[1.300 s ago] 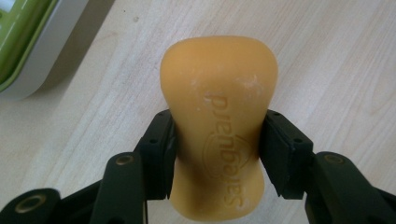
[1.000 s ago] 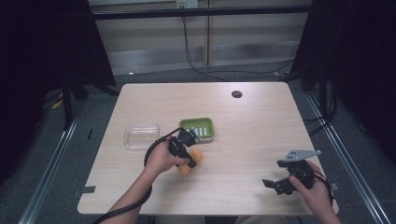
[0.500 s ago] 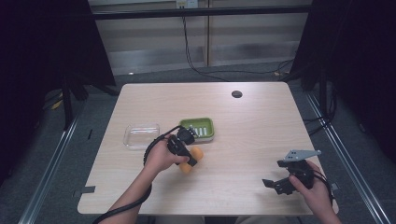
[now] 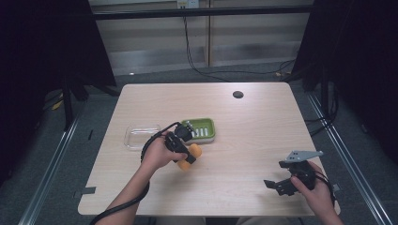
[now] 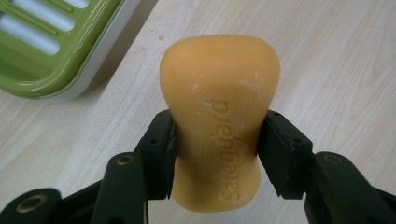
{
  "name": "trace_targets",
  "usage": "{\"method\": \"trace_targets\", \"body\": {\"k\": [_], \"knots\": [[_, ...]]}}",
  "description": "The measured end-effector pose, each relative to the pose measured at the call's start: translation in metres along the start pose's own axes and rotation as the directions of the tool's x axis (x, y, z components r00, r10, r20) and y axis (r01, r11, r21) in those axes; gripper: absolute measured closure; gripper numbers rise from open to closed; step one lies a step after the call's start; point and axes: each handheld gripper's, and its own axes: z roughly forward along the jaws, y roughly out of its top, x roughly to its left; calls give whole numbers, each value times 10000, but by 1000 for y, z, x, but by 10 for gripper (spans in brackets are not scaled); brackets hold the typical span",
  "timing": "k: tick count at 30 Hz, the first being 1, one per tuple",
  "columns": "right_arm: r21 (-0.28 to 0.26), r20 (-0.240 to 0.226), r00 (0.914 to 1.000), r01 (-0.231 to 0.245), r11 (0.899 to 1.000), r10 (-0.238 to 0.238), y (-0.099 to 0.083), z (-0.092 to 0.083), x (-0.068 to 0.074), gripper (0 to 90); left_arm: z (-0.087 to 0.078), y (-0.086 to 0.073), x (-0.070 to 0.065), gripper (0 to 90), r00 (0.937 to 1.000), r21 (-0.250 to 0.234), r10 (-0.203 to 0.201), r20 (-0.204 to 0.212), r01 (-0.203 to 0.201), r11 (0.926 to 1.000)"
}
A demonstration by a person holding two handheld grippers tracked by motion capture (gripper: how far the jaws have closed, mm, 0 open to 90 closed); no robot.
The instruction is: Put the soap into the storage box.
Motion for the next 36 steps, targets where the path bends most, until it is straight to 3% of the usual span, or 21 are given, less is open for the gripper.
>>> {"method": "trace_targets", "body": {"k": [9, 13, 14, 19, 23, 31, 32, 33, 36], "knots": [[-95, -56, 10000, -21, 10000, 20, 0, -1, 0, 13, -7, 8, 5, 497, 9998, 101, 29, -190, -27, 9999], [-98, -51, 10000, -41, 9999, 41, 0, -2, 0, 13, -9, 11, 6, 498, 9995, 225, -170, -247, 176, 9996], [-87, -31, 10000, -36, 10000, 36, 0, -2, 0, 13, -10, 12, 8, 498, 9996, 302, -3, -276, 12, 9995], [-106, -22, 10000, -94, 9999, 93, 0, -3, 0, 13, -14, 15, 11, 498, 9993, 353, -7, -369, 20, 9994], [-99, -13, 9999, -103, 9999, 103, 0, -3, 0, 13, -16, 16, 11, 498, 9990, 335, -183, -405, 196, 9992], [-93, -33, 10000, -79, 9999, 78, 0, -2, 0, 13, -22, 20, 16, 498, 9988, 406, -128, -463, 147, 9991], [-102, -35, 10000, -82, 9999, 82, 0, -2, 0, 13, -22, 20, 15, 498, 9984, 372, -287, -486, 305, 9988], [-101, -28, 10000, -78, 9999, 78, 0, -2, 0, 13, -24, 21, 17, 498, 9986, 469, -67, -529, 92, 9989], [-99, -22, 10000, -72, 9999, 71, 0, -2, 0, 13, -25, 23, 19, 498, 9983, 497, -67, -578, 96, 9987]]}}
